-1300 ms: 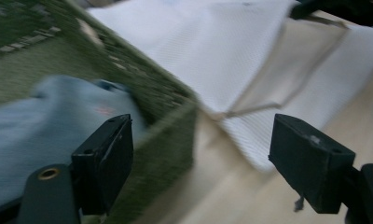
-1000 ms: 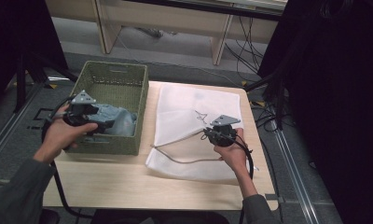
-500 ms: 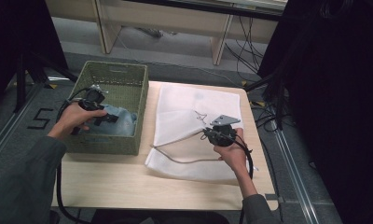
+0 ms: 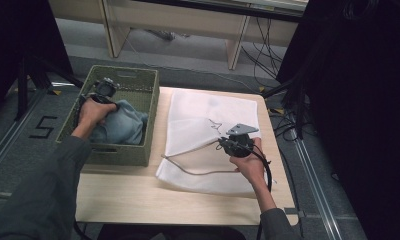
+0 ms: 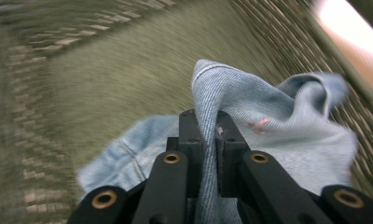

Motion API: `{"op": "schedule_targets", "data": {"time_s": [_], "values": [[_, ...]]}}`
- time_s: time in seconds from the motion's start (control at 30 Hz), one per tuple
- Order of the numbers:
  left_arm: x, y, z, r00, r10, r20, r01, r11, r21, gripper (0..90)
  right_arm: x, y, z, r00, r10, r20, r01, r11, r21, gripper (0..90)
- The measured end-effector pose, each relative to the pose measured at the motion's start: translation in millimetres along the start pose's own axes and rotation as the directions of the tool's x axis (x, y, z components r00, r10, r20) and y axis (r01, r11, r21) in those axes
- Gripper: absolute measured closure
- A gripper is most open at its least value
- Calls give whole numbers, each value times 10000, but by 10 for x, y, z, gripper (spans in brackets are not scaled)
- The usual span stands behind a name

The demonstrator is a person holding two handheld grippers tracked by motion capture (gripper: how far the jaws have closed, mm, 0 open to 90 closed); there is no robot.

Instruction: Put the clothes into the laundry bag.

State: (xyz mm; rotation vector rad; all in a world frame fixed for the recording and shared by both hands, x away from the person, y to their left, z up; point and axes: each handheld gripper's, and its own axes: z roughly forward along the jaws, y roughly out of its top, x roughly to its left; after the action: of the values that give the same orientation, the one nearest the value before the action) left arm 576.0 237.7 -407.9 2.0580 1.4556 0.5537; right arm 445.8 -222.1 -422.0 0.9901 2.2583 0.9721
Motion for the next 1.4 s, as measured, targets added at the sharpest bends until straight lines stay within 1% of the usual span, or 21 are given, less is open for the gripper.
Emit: {"op": "schedule_targets", "data": {"time_s": [0.1,0.2,0.3,0.37,0.4,0.43,0.47,0.5,0.57,0.63,0.67,0.8,0.83,0.87,0.9,0.97,1.07,1.2,1.23,1.3,1.4], "values": [[54,-51,13,9976,-196,661,179,9995,259,709,-5,-3,4,10000,-41,-19,41,10000,-10,865],[25,-100,-7,9870,-52,1607,-71,9971,759,491,-10,-12,8,10000,-64,-46,65,10000,70,864],[-18,-120,-75,9817,121,1903,-244,9978,621,283,-3,-12,20,9999,-97,-70,97,9999,108,863],[-56,-130,-173,9721,418,2307,-489,9985,252,232,9,-15,19,10000,-71,-66,72,9999,152,863],[-56,-130,-173,9721,418,2307,-489,9985,252,209,5,-10,13,9999,-84,-105,86,9997,220,863],[-83,-152,-211,9636,610,2603,-706,9971,280,186,-1,-10,16,9999,-128,-88,129,9997,187,863],[-83,-152,-211,9636,610,2603,-706,9971,280,164,-1,-10,16,9999,-128,-88,129,9997,187,863],[-115,-174,-204,9581,1013,2680,-1157,9926,382,157,-1,-18,28,9999,-159,-44,160,9998,97,863],[-133,-188,-186,9568,1122,2681,-1261,9914,352,160,1,-19,28,9998,-195,-41,195,9997,111,863],[-159,-207,-131,9504,1266,2843,-1454,9883,461,160,8,-17,21,9999,-79,-79,81,9998,189,863],[-193,-227,-60,9468,1586,2801,-1819,9815,592,161,1,-18,26,9998,-173,-45,174,9998,103,862],[-242,-253,37,9443,1747,2790,-2032,9762,764,159,0,-21,32,9999,-170,-17,170,9998,47,861],[-268,-274,90,9371,1806,2986,-2185,9708,986,151,2,-22,33,9998,-180,-40,181,9998,108,862],[-268,-274,90,9371,1806,2986,-2185,9708,986,147,2,-22,33,9998,-180,-40,181,9998,108,862],[-282,-285,116,9315,1995,3041,-2407,9650,1045,147,26,-27,26,9999,105,-117,-101,9995,309,861],[-324,-333,184,9223,2138,3219,-2628,9577,1169,146,26,-25,30,9999,-10,-160,16,9993,371,862],[-349,-374,227,9201,2142,3280,-2707,9529,1370,144,22,-27,39,9998,-196,-105,198,9995,264,861],[-427,-421,253,9186,2355,3173,-2955,9425,1559,120,45,-28,40,10000,41,-74,-39,9995,315,861],[-459,-429,273,9117,2678,3117,-3288,9304,1622,109,42,-31,47,10000,-30,-61,31,9997,232,861],[-476,-440,290,9102,2775,3076,-3390,9256,1682,97,45,-32,50,10000,-11,-57,12,9997,235,861],[-501,-474,367,9030,3133,2941,-3804,9012,2080,60,47,-30,49,10000,-48,-78,50,9996,267,860]]}}
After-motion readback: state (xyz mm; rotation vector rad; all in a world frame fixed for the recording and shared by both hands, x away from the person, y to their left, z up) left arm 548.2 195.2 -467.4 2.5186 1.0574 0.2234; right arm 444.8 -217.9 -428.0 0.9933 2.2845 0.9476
